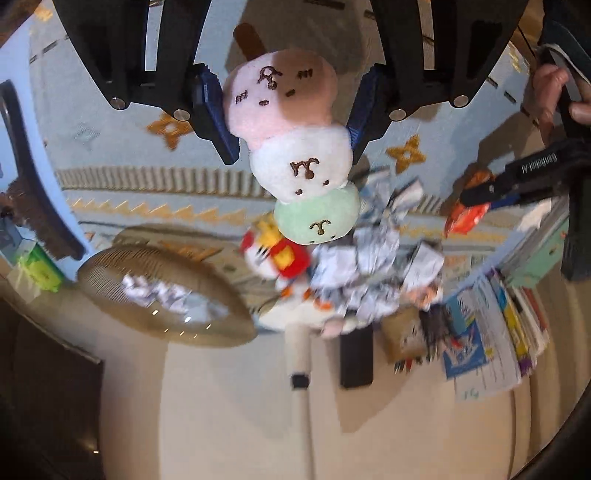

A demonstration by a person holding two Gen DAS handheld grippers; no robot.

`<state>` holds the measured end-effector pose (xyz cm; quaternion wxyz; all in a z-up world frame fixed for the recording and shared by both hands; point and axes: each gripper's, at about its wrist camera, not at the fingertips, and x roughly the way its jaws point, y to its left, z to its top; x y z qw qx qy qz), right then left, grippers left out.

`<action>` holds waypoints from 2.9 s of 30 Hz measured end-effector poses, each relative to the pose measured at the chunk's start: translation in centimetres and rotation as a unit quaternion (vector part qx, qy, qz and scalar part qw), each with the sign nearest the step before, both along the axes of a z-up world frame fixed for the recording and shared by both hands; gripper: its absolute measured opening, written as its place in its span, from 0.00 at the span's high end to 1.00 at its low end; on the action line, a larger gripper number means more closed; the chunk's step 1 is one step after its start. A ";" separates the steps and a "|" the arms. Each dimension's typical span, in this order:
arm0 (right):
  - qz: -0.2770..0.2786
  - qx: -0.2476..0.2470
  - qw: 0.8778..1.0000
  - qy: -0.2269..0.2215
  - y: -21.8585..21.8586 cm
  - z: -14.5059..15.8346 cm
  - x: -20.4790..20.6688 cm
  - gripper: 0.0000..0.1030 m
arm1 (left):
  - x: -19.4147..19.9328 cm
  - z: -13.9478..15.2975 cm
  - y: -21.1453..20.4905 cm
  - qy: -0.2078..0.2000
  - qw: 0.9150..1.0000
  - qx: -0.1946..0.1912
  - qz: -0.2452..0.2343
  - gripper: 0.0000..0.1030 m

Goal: Organize objects
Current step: 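Grasp the dango plush with the right tool while the left tool grasps the orange snack bag, then lift the dango plush with the right tool while the left tool lifts the snack bag, then drop the dango plush and snack bag into the amber bowl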

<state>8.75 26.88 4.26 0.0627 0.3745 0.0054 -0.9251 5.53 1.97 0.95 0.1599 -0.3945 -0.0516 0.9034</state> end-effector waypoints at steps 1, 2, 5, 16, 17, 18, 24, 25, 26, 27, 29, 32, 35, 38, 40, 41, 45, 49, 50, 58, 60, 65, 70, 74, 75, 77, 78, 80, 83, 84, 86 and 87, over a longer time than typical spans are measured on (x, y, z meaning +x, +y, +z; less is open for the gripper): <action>-0.005 -0.006 1.000 0.006 0.5 0.5 -0.2 0.45 | -0.1 0.1 0.0 0.002 1.000 0.002 0.003 0.68; -0.011 -0.016 1.000 0.012 0.9 0.8 -0.6 0.44 | -0.2 0.4 0.1 0.005 1.000 0.008 0.004 0.68; -0.021 -0.063 0.998 0.024 2.6 1.2 -2.4 0.44 | -1.0 1.5 1.0 0.019 0.999 0.028 0.002 0.68; -0.080 -0.061 0.994 0.033 3.2 -0.8 -4.9 0.42 | -3.2 0.1 3.4 0.022 0.996 0.077 -0.032 0.69; -0.080 -0.053 0.995 0.030 2.9 -0.9 -5.0 0.42 | -3.4 -0.1 3.4 0.014 0.996 0.079 -0.032 0.69; -0.076 -0.045 0.996 0.027 2.5 -1.0 -5.2 0.42 | -3.4 -0.2 3.4 0.011 0.996 0.080 -0.033 0.69; -0.073 -0.035 0.996 0.026 2.2 -1.3 -5.4 0.42 | -3.3 -0.1 3.6 0.015 0.996 0.076 -0.034 0.68; -0.074 -0.037 0.996 0.026 2.3 -1.3 -5.3 0.42 | -3.4 -0.1 3.6 0.015 0.997 0.074 -0.030 0.66; -0.075 -0.041 0.996 0.026 2.5 -1.3 -5.3 0.42 | -3.5 -0.2 3.6 0.012 0.997 0.072 -0.027 0.62; -0.076 -0.046 0.996 0.025 2.6 -1.3 -5.3 0.42 | -3.5 -0.2 3.6 0.009 0.997 0.068 -0.024 0.55; -0.077 -0.050 0.996 0.023 2.8 -1.3 -5.3 0.42 | -3.6 -0.3 3.6 0.003 0.998 0.060 -0.015 0.45; -0.076 -0.052 0.995 0.022 2.8 -1.3 -5.3 0.42 | -3.5 -0.2 3.4 0.008 0.999 0.052 0.000 0.22; -0.075 -0.048 0.996 0.023 2.6 -1.3 -5.3 0.42 | -3.9 -0.6 3.2 -0.010 0.998 0.059 -0.002 0.22; -0.074 -0.043 0.996 0.025 2.5 -1.3 -5.1 0.42 | -5.2 -1.5 3.2 -0.054 0.996 0.064 0.003 0.25; -0.074 -0.043 0.996 0.026 2.5 -1.3 -5.1 0.42 | -5.4 -1.7 3.1 -0.060 0.995 0.074 -0.003 0.52; -0.074 -0.044 0.996 0.026 2.5 -1.3 -5.2 0.42 | -5.4 -1.8 3.1 -0.061 0.996 0.071 -0.006 0.60; -0.074 -0.048 0.996 0.028 2.8 -1.2 -5.2 0.42 | -4.6 -1.2 3.2 -0.036 0.997 0.074 -0.012 0.71; -0.072 -0.056 0.995 0.031 3.0 -1.1 -5.1 0.42 | -3.0 0.0 2.9 0.020 0.996 0.085 -0.014 0.71; -0.073 -0.055 0.995 0.027 3.0 -1.2 -5.2 0.42 | -3.0 -0.1 2.9 0.018 0.996 0.082 -0.013 0.71; -0.074 -0.048 0.996 -0.021 3.0 -2.1 -5.0 0.27 | -3.3 0.0 2.8 0.013 0.995 0.094 -0.015 0.71; -0.077 -0.050 0.996 -0.019 3.2 -2.1 -5.0 0.11 | -3.6 -0.1 2.9 0.010 0.995 0.094 -0.017 0.71; -0.054 -0.061 0.995 -0.054 3.0 -3.0 -6.0 0.11 | -3.7 -0.1 2.9 0.009 0.995 0.095 -0.018 0.71; -0.048 -0.028 0.996 -0.065 1.8 -3.5 -6.4 0.27 | -3.5 -0.1 2.9 0.010 0.995 0.094 -0.018 0.71; -0.048 -0.005 0.996 -0.070 1.3 -3.5 -6.5 0.53 | -3.4 0.1 3.2 0.010 0.997 0.077 -0.007 0.71; -0.031 -0.023 0.997 -0.065 1.3 -3.1 -6.0 0.54 | -3.3 0.4 3.6 0.012 0.998 0.062 -0.003 0.71; -0.012 -0.041 0.998 -0.056 1.4 -2.4 -5.1 0.54 | -3.2 1.8 4.6 0.014 0.998 0.053 -0.020 0.71; -0.007 -0.041 0.998 -0.041 1.6 -1.2 -4.4 0.54 | -3.2 2.8 5.1 0.019 0.998 0.054 -0.030 0.71; -0.013 -0.036 0.999 -0.009 2.3 1.2 -3.8 0.54 | -3.6 5.4 6.5 0.038 0.997 0.049 -0.043 0.71; -0.046 -0.038 0.996 0.063 5.3 6.8 -3.4 0.54 | -4.7 9.5 9.6 0.081 0.993 0.043 -0.073 0.71; -0.064 -0.039 0.993 0.088 6.5 8.7 -3.5 0.54 | -5.0 10.5 10.7 0.092 0.992 0.041 -0.082 0.71; -0.104 -0.043 0.986 0.125 8.8 11.6 -4.0 0.53 | -6.1 12.4 13.5 0.113 0.988 0.035 -0.103 0.71; -0.123 -0.053 0.981 0.142 10.0 12.8 -4.3 0.53 | -6.7 13.1 14.8 0.116 0.986 0.040 -0.114 0.71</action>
